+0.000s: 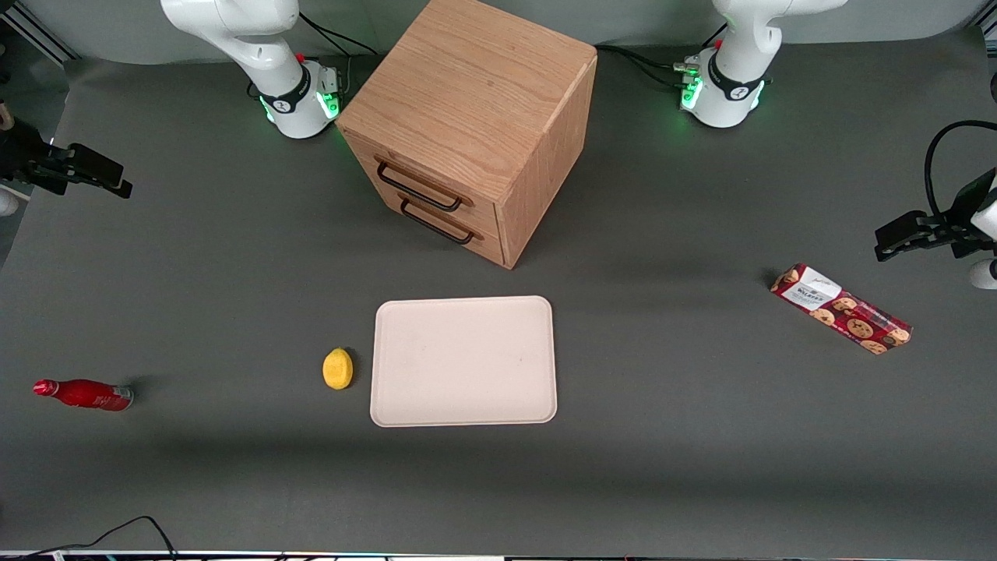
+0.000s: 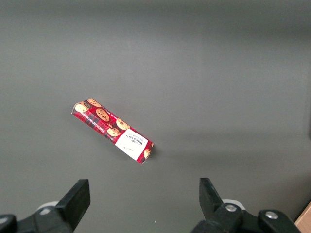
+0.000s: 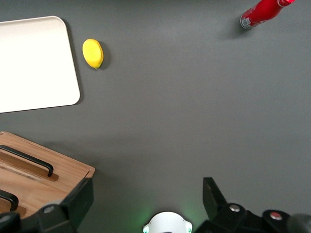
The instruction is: Open upper drawer
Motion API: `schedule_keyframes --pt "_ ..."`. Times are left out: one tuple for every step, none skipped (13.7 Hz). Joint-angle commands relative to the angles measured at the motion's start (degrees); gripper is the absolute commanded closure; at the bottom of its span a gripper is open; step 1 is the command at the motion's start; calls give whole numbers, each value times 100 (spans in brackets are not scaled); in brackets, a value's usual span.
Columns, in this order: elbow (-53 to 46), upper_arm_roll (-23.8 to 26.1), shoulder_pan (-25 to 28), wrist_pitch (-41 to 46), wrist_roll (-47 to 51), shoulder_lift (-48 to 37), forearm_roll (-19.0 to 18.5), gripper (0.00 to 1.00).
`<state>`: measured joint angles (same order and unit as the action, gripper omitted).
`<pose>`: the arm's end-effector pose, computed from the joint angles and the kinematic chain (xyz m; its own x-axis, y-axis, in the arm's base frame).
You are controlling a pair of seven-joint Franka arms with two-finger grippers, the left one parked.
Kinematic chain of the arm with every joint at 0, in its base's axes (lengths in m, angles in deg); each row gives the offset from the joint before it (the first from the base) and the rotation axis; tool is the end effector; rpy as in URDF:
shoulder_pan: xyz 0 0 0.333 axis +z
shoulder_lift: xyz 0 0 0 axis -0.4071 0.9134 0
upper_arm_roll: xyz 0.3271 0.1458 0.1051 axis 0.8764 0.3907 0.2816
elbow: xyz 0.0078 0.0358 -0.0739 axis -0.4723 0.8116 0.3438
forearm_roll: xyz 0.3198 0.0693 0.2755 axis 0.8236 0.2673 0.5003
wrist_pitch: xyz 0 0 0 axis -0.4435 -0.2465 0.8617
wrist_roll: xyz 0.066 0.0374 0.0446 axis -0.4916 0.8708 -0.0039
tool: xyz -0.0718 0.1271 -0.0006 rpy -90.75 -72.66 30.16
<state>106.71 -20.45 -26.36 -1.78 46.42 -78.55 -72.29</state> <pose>0.5390 -0.0170 0.6624 0.9902 -0.1054 -0.0920 -0.1050 -0.9944 0.0093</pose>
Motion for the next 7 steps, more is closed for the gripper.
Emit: schedule_keyframes --pt "-74 24 -48 107 -117 -28 -17 0" --pt "-74 24 -48 125 -117 -20 -17 0" --pt "-65 24 -48 125 -108 -11 -17 0" --pt "-57 24 -22 99 -99 -2 -8 0" --pt "-65 24 -4 98 -91 7 -8 0" --pt "-65 24 -4 133 -82 7 -8 0" --pt "-65 33 5 142 -64 7 18 0"
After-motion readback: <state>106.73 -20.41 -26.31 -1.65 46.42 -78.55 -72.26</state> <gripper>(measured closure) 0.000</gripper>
